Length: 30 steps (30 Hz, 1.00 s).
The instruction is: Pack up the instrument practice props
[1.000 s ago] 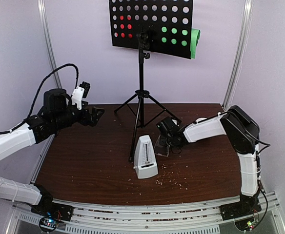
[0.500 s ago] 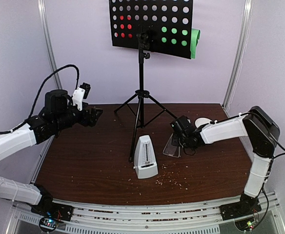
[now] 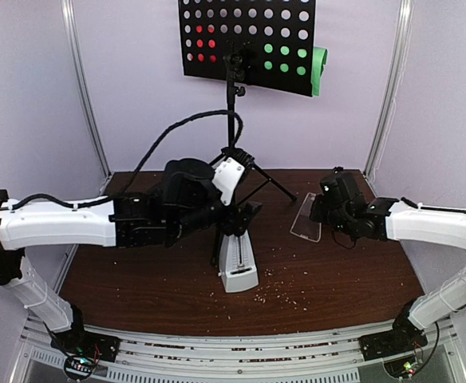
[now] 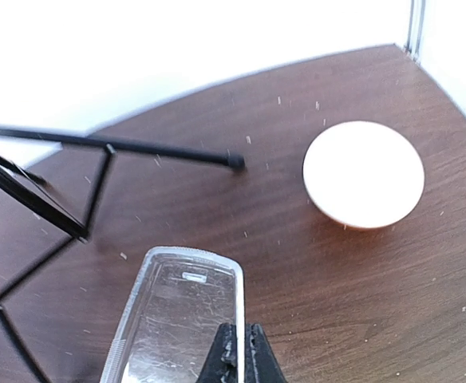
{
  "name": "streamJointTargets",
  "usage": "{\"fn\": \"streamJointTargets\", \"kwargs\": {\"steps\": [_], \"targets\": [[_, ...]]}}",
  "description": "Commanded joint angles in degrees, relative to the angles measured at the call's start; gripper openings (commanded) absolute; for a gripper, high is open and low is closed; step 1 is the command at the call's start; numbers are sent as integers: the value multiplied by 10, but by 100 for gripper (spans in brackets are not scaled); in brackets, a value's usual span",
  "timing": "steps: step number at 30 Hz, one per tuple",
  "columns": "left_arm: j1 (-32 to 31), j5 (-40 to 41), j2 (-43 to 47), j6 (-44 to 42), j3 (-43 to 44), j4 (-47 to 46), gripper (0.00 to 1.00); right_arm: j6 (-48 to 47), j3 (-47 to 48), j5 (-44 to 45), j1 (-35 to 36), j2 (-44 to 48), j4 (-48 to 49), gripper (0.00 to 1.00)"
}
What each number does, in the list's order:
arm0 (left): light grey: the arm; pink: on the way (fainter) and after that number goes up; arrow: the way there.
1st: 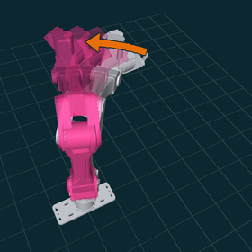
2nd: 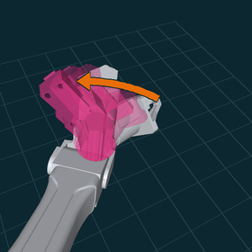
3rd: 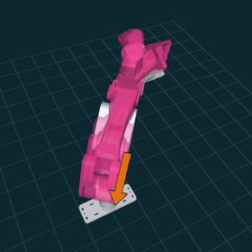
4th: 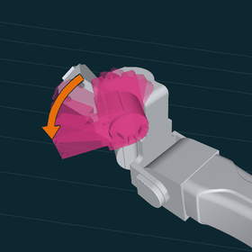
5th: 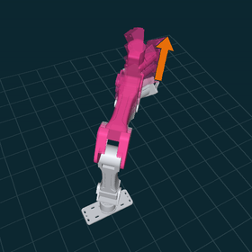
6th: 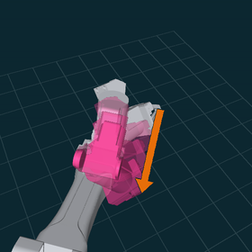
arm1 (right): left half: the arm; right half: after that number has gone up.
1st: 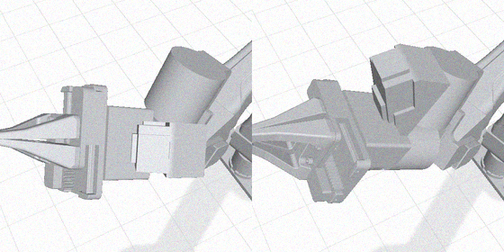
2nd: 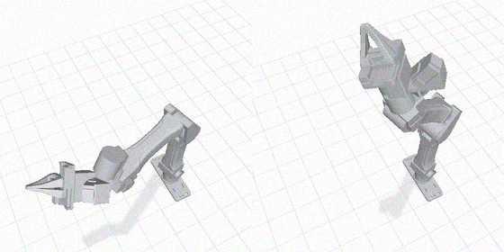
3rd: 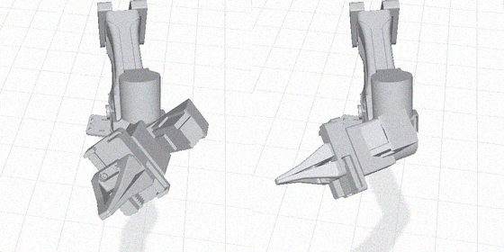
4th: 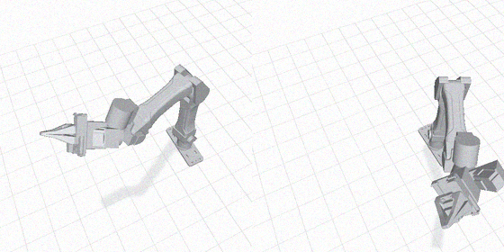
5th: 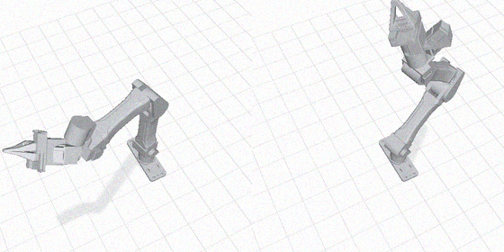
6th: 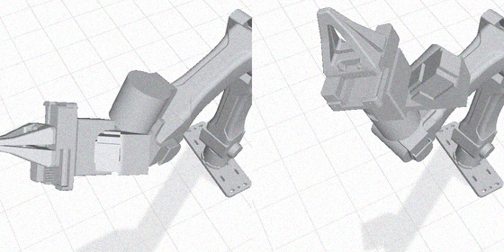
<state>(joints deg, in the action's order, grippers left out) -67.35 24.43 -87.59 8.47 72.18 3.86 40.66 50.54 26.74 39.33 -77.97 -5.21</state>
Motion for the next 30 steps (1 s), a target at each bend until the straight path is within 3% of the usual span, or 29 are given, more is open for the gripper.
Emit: {"fn": "streamJointTargets", "kwargs": {"steps": [1,8,17,30], "targets": [[-33,51,-79,11,86,-41,79,2,-15,35,-2,64,-21,0],[-36,37,-200,0,197,-9,74,7,-24,38,-2,104,-24,0],[-36,19,-283,-16,279,8,68,13,-31,31,-1,106,-18,0],[-36,7,-319,-14,302,15,55,17,-31,27,-1,99,-11,0]]}}
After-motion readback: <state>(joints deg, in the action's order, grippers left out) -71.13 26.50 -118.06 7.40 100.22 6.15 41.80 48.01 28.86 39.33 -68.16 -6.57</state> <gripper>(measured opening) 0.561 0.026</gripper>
